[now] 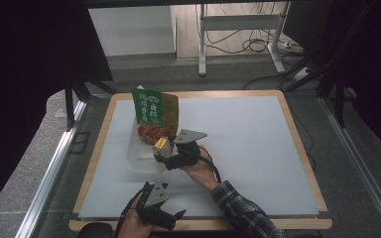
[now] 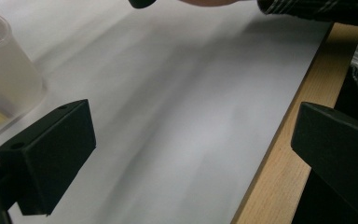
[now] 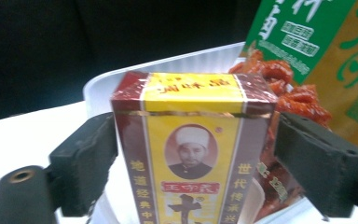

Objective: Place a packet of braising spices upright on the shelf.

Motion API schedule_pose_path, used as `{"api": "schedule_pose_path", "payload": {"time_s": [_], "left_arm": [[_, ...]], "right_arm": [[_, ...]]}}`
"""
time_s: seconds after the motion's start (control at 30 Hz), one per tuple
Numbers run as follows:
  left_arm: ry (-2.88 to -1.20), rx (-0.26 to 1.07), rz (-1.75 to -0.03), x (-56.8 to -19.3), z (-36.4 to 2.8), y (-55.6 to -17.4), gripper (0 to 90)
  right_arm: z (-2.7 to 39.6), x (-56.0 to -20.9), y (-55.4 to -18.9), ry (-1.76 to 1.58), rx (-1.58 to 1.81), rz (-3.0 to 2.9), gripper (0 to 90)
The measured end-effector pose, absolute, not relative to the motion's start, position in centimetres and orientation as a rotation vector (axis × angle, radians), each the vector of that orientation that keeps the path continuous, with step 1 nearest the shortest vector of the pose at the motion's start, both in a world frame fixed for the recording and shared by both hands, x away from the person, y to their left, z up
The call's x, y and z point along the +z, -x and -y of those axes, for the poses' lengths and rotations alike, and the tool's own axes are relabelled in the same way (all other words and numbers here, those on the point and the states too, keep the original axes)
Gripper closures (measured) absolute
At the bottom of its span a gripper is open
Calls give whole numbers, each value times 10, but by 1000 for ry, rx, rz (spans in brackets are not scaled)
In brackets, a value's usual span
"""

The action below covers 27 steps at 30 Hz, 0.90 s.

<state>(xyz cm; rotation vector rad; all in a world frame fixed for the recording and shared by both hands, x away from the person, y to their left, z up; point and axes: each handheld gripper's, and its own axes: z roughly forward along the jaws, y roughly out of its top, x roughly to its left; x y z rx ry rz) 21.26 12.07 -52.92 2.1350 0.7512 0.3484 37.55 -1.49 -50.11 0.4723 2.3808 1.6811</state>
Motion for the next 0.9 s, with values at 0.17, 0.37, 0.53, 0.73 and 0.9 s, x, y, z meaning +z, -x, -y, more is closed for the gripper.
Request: {"api": "schedule_pose_path", "payload": {"time_s": [0.17, 0.37, 0.53, 0.73, 0.9], "left_arm": [[-2135, 348, -751, -529, -121, -213, 0], [-2136, 349, -751, -529, -120, -213, 0], [-2135, 351, -754, -529, -120, -213, 0], [-2135, 352, -754, -529, -120, -213, 0], [-2136, 354, -754, -529, -120, -213, 0]], "right_arm": [[13, -497, -371, -438, 1637, -2376, 75], [12, -493, -370, -439, 1611, -2395, 65], [14, -491, -369, -448, 1596, -2401, 63], [15, -487, -369, -448, 1589, -2413, 61], [16, -484, -369, -452, 1588, -2421, 55]]}}
